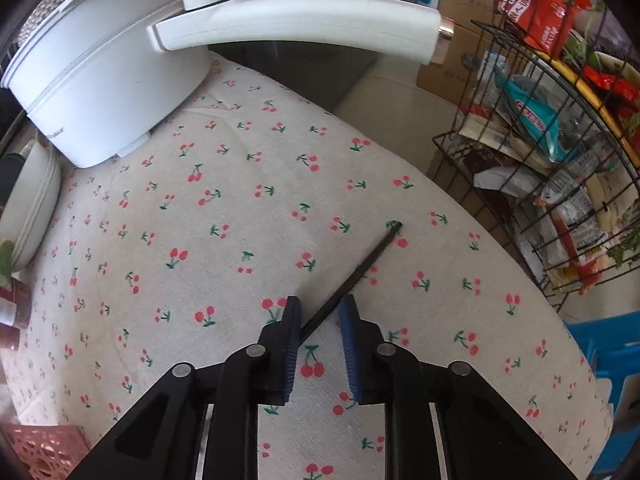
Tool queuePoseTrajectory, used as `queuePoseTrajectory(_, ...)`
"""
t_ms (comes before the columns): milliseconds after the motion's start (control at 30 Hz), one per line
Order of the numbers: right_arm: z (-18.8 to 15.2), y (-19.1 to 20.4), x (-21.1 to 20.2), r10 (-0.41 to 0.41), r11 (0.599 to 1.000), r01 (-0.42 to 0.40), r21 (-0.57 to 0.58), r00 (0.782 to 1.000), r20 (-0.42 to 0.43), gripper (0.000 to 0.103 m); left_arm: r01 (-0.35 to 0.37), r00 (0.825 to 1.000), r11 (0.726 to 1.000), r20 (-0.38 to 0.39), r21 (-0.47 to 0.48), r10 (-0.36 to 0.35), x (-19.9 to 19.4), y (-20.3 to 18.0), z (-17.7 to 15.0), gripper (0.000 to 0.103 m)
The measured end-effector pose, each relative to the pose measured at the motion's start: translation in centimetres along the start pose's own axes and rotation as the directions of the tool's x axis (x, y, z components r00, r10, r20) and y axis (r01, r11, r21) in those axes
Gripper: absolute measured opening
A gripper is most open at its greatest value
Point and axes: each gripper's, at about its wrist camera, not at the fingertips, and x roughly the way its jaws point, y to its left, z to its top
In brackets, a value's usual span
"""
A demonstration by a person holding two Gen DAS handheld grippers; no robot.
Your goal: Organize utensils
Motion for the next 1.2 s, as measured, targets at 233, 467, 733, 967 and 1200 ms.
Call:
queuePoseTrajectory(233,1.0,-0.9,1.0,0.290,0.957,-0.290,0.010,0.957,-0.009,0.005,-0.005,1.000,1.000,-0.002,-0.001,0.005,0.2,0.2,0.0,0.007)
queuePoseTrajectory(467,0.2,-1.8,-3.0,0.450,0.892,-0.451,0.015,0.892,0.035,0.005,-0.026,1.000,1.000,0.014,0.008,0.026,0.4,0.3,0.0,0.007)
queuePoseTrajectory(733,-1.5,-2.6,-12.0,0.541,0.840,-0.517,-0.163,0.821,0.182,0.005,-0.033,0.997,0.999,0.070,0.008,0.032,-0.2,0.1,0.1,0.007)
queuePoseTrajectory(967,-4.4,-3.3,-18.7,0.599,0.798,-0.520,-0.306,0.741,0.303,0.005,-0.041,0.990,0.999,0.132,0.005,0.040,-0.6,0.1,0.2,0.007)
queuePoseTrajectory(1200,-5.4,-3.4,-22.7,0.639,0.765,-0.518,-0.383,0.686,0.348,0.004,-0.044,0.975,0.999,0.218,-0.023,0.048,-0.9,0.3,0.9,0.007)
